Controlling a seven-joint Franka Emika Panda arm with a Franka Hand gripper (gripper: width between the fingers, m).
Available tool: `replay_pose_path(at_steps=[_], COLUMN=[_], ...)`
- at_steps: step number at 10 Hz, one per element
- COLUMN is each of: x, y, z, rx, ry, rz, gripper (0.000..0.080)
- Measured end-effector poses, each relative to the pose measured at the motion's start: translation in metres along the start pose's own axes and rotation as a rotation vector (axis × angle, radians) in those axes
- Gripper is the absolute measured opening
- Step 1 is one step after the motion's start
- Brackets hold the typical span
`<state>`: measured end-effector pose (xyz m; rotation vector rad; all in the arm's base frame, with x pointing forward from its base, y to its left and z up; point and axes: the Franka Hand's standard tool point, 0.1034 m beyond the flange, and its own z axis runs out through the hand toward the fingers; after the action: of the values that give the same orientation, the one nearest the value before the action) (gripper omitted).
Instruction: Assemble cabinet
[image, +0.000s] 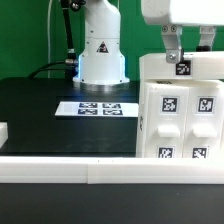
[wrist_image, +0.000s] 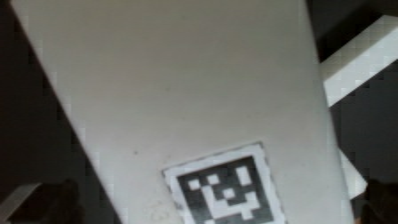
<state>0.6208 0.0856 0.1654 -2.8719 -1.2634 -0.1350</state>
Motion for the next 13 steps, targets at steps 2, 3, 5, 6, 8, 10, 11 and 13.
replay_pose_path(at_steps=[2, 3, 5, 6, 8, 10, 11, 13], x=[-0.0003, -0.0004, -0.0006, -0.0008, -0.0008, -0.001, -0.001, -0.0011], y=[0.0007, 0.0008, 0.0009, 0.0011, 0.0012, 0.0011, 0.0011, 0.001], z=[-0.0003, -0.0003, -0.0003, -0.0003, -0.0002, -0.0001, 0.0, 0.0002], rx=[-0.005, -0.005, -0.005, -0.006, -0.006, -0.006, -0.006, -0.006], ry=[-0.004, -0.005, -0.005, -0.005, -0.005, -0.005, -0.004, -0.004], rz=[0.022, 0.029, 0.063, 0.063, 0.162, 0.3, 0.397, 0.562], gripper=[0.0558, 0.056, 0.056, 0.056, 0.056, 0.0561, 0.0561, 0.0562])
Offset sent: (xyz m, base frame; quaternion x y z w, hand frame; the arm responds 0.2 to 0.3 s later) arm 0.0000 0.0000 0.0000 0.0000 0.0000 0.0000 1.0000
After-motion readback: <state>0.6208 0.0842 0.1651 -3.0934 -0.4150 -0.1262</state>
